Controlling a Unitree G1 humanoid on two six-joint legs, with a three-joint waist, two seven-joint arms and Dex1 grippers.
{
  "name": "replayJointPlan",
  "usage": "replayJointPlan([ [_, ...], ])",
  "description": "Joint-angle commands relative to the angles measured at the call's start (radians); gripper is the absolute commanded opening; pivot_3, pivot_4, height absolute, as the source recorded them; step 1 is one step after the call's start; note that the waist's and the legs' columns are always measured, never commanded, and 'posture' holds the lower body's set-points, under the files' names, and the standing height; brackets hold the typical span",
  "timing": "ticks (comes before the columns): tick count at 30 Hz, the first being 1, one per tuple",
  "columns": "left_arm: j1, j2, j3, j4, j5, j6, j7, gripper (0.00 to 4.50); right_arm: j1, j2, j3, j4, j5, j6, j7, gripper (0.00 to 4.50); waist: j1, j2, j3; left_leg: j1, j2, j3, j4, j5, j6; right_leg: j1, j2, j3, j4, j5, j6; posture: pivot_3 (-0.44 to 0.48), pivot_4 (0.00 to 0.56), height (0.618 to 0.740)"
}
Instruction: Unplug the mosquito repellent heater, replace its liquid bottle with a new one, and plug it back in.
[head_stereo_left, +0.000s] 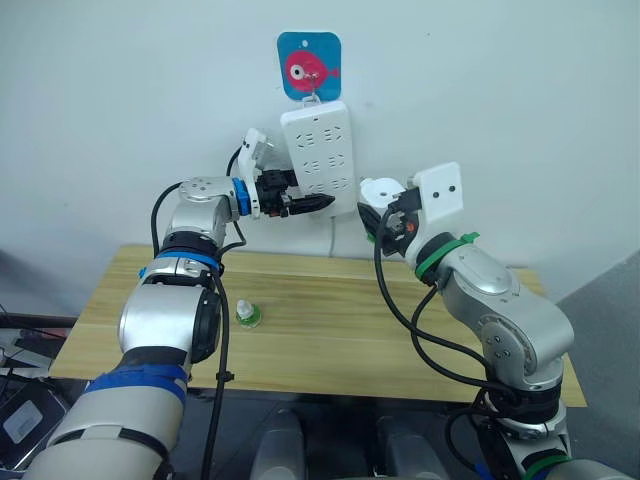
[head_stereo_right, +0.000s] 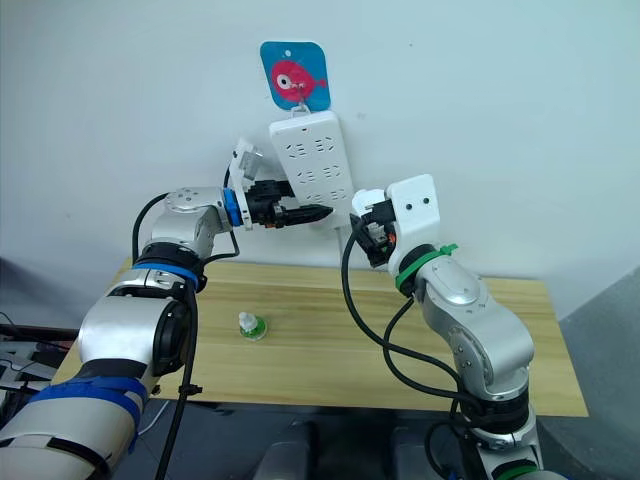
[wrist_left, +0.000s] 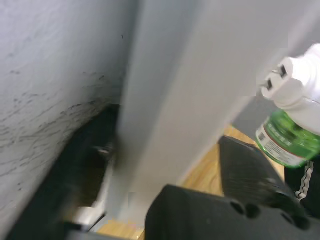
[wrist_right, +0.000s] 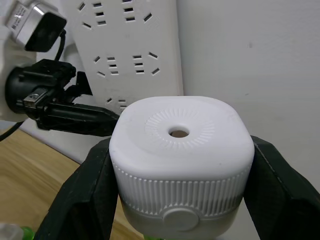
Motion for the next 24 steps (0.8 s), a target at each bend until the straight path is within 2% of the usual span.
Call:
replayJointPlan([
  [1, 0.072, 0.036, 0.038, -0.109, -0.032, 0.014, 0.044, 4.48, 0.026, 0.002, -0.074, -0.015, 0.010, -0.045, 0.010, 2.95, -0.003, 0.000, 0.000, 0.000, 0.000, 0.000, 0.000, 0.000, 0.000, 0.000, 0.000, 0.000, 0.001, 0.000, 0.000, 0.167, 0.198, 0.740],
  [3, 0.159, 0.048, 0.055, -0.214, -0.042, 0.026, 0.092, 4.48, 0.045, 0.005, -0.117, -0.001, 0.023, -0.060, 0.020, 2.95, -0.011, 0.000, 0.000, 0.001, 0.000, 0.001, 0.000, 0.000, 0.000, 0.000, 0.000, 0.001, 0.002, 0.000, 0.000, 0.171, 0.203, 0.740],
  [7, 0.373, 0.053, 0.088, -0.472, -0.038, 0.035, 0.268, 4.48, 0.060, 0.019, -0.226, 0.048, 0.066, -0.078, 0.033, 2.95, -0.017, 0.003, 0.003, 0.002, 0.001, 0.001, 0.000, 0.000, 0.000, 0.000, 0.000, 0.001, 0.005, -0.001, -0.002, 0.188, 0.212, 0.740],
  [10, 0.542, 0.044, 0.109, -0.700, -0.062, 0.044, 0.348, 4.48, 0.052, 0.035, -0.304, 0.085, 0.106, -0.071, 0.034, 2.95, -0.013, 0.005, 0.006, 0.003, 0.001, 0.000, 0.000, 0.000, 0.000, 0.000, 0.000, 0.001, 0.007, -0.002, -0.003, 0.195, 0.218, 0.740],
  [14, 0.706, 0.012, 0.126, -0.982, -0.101, 0.070, 0.450, 4.48, 0.027, 0.076, -0.428, 0.132, 0.192, -0.034, 0.006, 2.95, -0.009, 0.005, 0.016, 0.003, 0.001, 0.000, 0.000, 0.000, 0.000, 0.000, 0.000, 0.001, 0.008, -0.002, -0.003, 0.212, 0.224, 0.740],
  [17, 0.837, -0.031, 0.030, -1.256, -0.177, 0.185, 0.442, 4.48, -0.030, 0.173, -0.611, 0.181, 0.384, 0.059, -0.070, 2.95, -0.001, 0.007, 0.021, 0.003, 0.000, 0.000, 0.000, 0.000, -0.001, 0.001, -0.002, 0.002, 0.007, -0.002, -0.003, 0.234, 0.229, 0.740],
  [19, 0.874, -0.078, -0.055, -1.372, -0.217, 0.259, 0.454, 4.48, -0.069, 0.227, -0.720, 0.214, 0.539, 0.118, -0.136, 2.95, 0.002, 0.008, 0.022, 0.003, 0.000, 0.001, 0.000, 0.000, -0.001, 0.001, -0.002, 0.003, 0.007, -0.002, -0.003, 0.239, 0.232, 0.740],
  [21, 0.875, -0.133, -0.131, -1.427, -0.228, 0.301, 0.474, 4.48, -0.090, 0.250, -0.778, 0.231, 0.674, 0.171, -0.193, 2.95, 0.015, 0.010, 0.025, 0.003, -0.001, 0.001, 0.000, 0.000, -0.001, 0.001, -0.003, 0.002, 0.006, -0.002, -0.003, 0.238, 0.231, 0.740],
  [24, 0.837, -0.214, -0.208, -1.389, -0.194, 0.291, 0.506, 4.48, -0.096, 0.252, -0.803, 0.243, 0.822, 0.196, -0.295, 2.95, 0.016, 0.012, 0.028, 0.003, -0.001, 0.001, 0.001, 0.000, 0.000, 0.001, -0.002, 0.002, 0.006, -0.002, -0.003, 0.227, 0.230, 0.740],
])
